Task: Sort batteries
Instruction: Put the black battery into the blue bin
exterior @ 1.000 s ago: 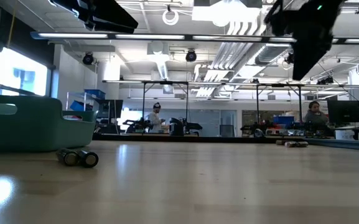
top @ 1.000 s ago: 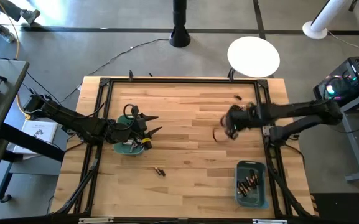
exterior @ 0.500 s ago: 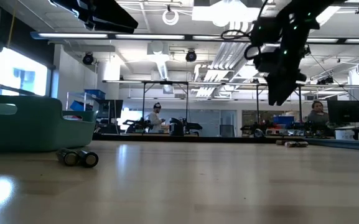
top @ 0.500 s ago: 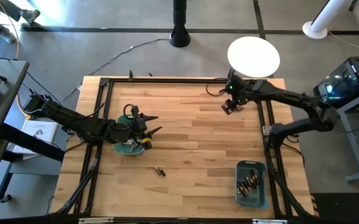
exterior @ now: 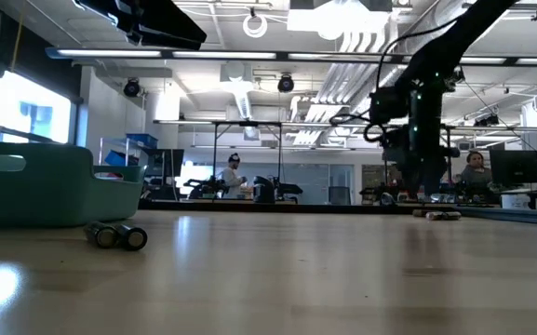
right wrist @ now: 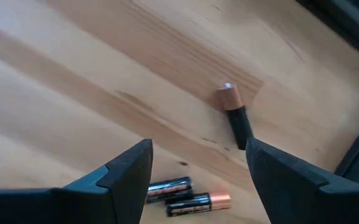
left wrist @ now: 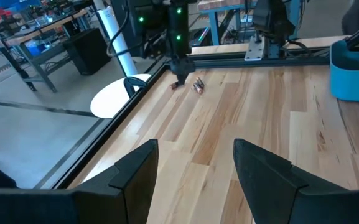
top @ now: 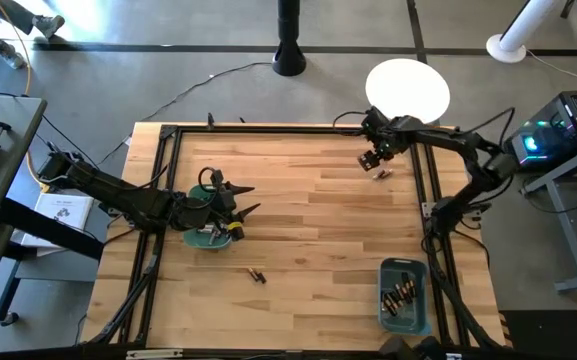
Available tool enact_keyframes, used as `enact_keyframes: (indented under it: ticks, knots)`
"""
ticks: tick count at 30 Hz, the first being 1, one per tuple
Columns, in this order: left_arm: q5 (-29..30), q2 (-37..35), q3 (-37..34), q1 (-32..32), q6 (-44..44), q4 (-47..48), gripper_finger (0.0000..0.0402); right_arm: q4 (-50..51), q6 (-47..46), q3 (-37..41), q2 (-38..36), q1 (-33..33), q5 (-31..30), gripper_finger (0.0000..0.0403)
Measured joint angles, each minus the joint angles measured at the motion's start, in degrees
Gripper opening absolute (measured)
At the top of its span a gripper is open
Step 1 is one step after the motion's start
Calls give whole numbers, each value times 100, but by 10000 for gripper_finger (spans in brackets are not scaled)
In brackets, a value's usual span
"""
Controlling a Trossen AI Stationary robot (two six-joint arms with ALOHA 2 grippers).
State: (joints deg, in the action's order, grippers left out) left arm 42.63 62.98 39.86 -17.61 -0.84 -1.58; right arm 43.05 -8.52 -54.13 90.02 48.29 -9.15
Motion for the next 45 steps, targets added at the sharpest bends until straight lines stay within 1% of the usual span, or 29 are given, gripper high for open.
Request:
enact_keyframes:
  ticks: [4,9,12,17,20,24,26,32,39,42,45]
  knots:
    - [0,0,0,0,38,0,200,-18,-43,0,240,169,-2,252]
    - [0,0,0,0,50,0,200,-199,-35,0,467,199,-3,252]
    - [0,0,0,0,50,-1,200,-372,91,0,582,229,-140,252]
    - [0,0,0,0,48,-4,200,-438,206,-50,728,337,-157,246]
    - [0,0,0,0,49,-18,200,-450,246,-64,724,365,-70,231]
    - [-2,0,0,0,50,-51,200,-425,254,-12,724,445,597,204]
    - [0,0,0,0,50,-58,200,-341,289,0,724,435,769,190]
    - [-2,0,0,0,60,-136,200,-148,312,0,724,259,745,151]
    - [-2,0,0,1,68,-137,200,-160,271,0,724,39,650,102]
    - [-2,0,0,0,66,-136,200,-151,268,0,697,44,634,97]
    - [-2,0,0,1,66,-136,200,-149,260,-50,643,47,634,107]
